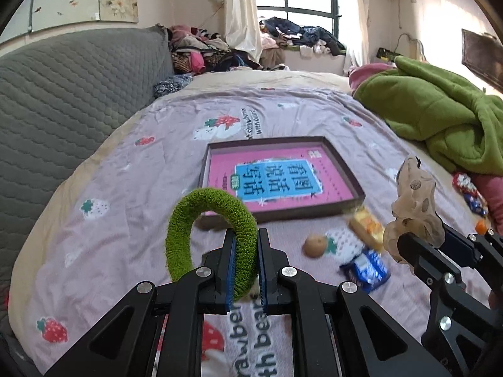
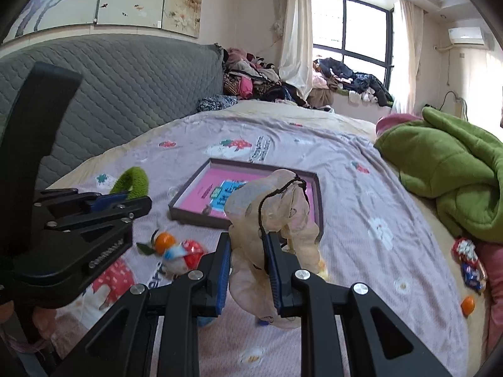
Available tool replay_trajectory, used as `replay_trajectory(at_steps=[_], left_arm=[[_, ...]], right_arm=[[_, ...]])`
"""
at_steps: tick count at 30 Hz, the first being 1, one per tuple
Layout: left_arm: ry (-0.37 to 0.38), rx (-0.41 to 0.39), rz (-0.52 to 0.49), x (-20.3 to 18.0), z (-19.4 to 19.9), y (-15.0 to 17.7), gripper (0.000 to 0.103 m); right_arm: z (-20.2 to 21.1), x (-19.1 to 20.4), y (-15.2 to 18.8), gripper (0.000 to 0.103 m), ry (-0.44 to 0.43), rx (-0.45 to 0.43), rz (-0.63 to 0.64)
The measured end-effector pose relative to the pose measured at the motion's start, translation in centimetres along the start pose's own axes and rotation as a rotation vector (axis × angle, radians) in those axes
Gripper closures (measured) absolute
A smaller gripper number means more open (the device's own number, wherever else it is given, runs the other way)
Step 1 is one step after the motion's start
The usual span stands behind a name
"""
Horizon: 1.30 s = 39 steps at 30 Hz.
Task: Organize objects
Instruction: 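Carry the green ring and lace bag over the pink book tray with both grippers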
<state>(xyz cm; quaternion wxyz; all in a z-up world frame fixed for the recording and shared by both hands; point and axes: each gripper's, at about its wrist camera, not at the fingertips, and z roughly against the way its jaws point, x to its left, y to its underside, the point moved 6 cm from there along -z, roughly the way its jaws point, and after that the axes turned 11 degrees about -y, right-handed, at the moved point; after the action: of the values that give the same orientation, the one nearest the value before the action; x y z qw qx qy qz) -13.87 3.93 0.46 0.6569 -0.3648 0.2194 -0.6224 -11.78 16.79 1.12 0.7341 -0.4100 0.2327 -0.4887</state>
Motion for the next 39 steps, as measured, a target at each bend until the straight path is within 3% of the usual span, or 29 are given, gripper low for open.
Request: replay_trajectory(at_steps=[26,39], left_arm=[[-0.018,-0.013,0.048,1.0,-7.7,-8.2,0.091],[-0.023,-0.020,0.040,0.8,-11.0,-11.4,0.091]], right_arm=[[-5.9,-2.3,-9.8,0.080,0.025,-0.083,0.040],[-8.7,-4.2,-10.8,0.080,0.038,-0.077,0.042]])
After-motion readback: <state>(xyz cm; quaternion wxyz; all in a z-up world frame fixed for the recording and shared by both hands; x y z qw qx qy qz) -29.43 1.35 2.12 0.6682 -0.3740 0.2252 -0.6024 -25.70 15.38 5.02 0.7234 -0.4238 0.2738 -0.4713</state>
